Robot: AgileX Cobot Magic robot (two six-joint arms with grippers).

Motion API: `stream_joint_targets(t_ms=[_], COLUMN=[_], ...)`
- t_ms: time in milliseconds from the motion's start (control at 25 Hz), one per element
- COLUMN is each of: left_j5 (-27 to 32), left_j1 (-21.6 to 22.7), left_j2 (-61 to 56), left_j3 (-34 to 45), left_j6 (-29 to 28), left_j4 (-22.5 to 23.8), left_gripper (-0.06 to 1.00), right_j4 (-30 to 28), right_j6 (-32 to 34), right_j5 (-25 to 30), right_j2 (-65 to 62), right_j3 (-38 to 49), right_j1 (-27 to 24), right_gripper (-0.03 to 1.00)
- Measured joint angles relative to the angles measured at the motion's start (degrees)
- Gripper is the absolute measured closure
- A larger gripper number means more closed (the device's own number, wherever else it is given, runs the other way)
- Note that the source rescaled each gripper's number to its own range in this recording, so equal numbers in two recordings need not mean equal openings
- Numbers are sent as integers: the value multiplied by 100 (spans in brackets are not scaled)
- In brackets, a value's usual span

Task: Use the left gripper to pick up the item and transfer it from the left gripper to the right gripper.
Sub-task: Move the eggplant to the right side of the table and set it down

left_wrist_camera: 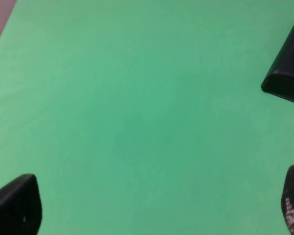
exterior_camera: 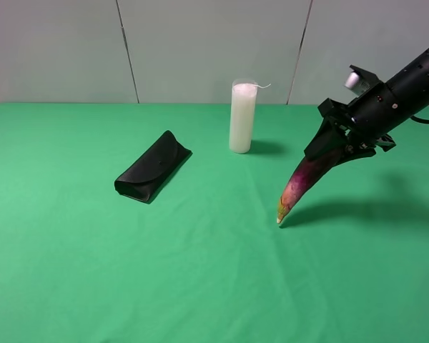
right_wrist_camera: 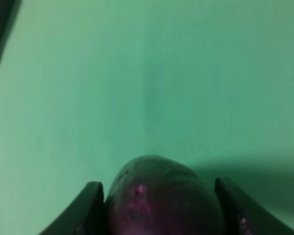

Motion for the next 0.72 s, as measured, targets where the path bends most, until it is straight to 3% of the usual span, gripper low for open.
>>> stream_joint_targets(t_ms=[720], left_j5=[0], left_j1=[0], left_j2=[0], left_j3=[0], left_j6=[0], left_j4=[0], left_gripper=[-3], right_j4=[-102], right_j6=[351], right_j5=[7], right_j2=[1204], right_j3=[-641], right_j1=[0], right_gripper=[97])
